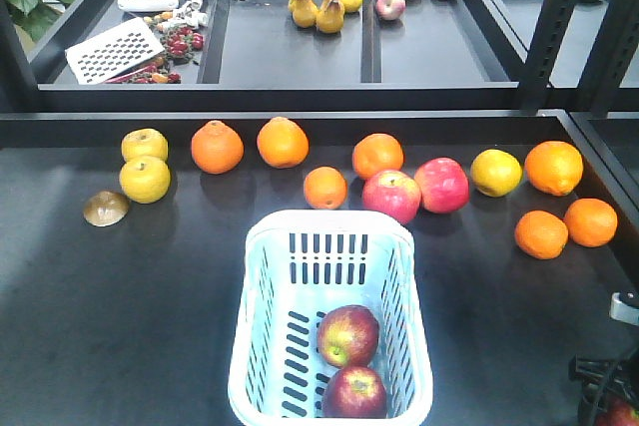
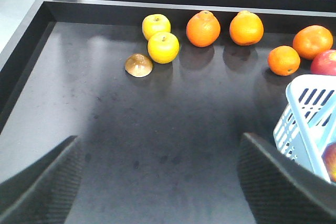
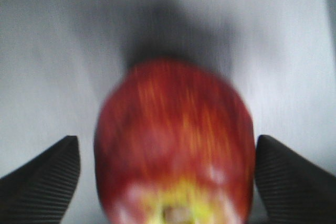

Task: Pick three apples into basket with both arms
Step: 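Reach the right gripper to a third red apple and grasp it, then place the third red apple into the basket with the right gripper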

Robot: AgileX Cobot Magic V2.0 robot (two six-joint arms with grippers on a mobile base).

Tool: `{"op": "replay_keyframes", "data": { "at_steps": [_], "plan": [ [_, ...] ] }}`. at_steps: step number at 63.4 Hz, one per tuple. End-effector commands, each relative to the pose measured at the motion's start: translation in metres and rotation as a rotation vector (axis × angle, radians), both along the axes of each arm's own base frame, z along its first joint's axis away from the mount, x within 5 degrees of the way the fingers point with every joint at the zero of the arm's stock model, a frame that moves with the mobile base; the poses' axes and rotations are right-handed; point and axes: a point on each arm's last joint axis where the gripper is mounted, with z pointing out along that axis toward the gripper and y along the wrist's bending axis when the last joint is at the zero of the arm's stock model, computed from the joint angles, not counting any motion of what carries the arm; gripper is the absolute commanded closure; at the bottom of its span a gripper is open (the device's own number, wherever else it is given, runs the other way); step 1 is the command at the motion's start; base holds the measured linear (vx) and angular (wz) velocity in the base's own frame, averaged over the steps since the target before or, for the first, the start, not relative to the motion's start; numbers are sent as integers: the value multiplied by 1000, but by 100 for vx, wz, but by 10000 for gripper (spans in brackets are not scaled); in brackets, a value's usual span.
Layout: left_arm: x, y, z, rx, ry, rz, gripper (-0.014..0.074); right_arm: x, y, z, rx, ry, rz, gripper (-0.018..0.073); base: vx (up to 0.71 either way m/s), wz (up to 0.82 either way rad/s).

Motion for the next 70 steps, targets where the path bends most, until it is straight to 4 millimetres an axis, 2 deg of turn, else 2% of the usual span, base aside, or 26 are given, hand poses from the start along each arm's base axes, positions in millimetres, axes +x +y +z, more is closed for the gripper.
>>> {"op": "replay_keyframes", "data": {
  "at_steps": [1,14,22,32,42,51,59,70],
  "plan": [
    [3,-1,10,0,-70,-7,21,8,-4,11,-22,-70,-6,-7,0,0],
    [3,-1,10,0,-70,-7,21,5,-3,3,-6,-21,-6,102,0,0],
    [3,-1,10,0,-70,-7,21,3,-3,-4,8,22,-7,199,0,0],
    [3,-1,10,0,-70,-7,21,4,-2,1,12,3,-25,319,0,0],
    [3,-1,10,0,-70,-7,21,10,-1,32,-4,-91,-27,333,0,0],
    [3,-1,10,0,-70,-7,21,10,10,79,-38,-241,18,330,0,0],
    [3,-1,10,0,-70,-7,21,-1,37,122,-57,-391,120,330,0,0],
    [3,-1,10,0,-70,-7,21,-22,91,164,9,-563,308,326,0,0]
  ]
}}
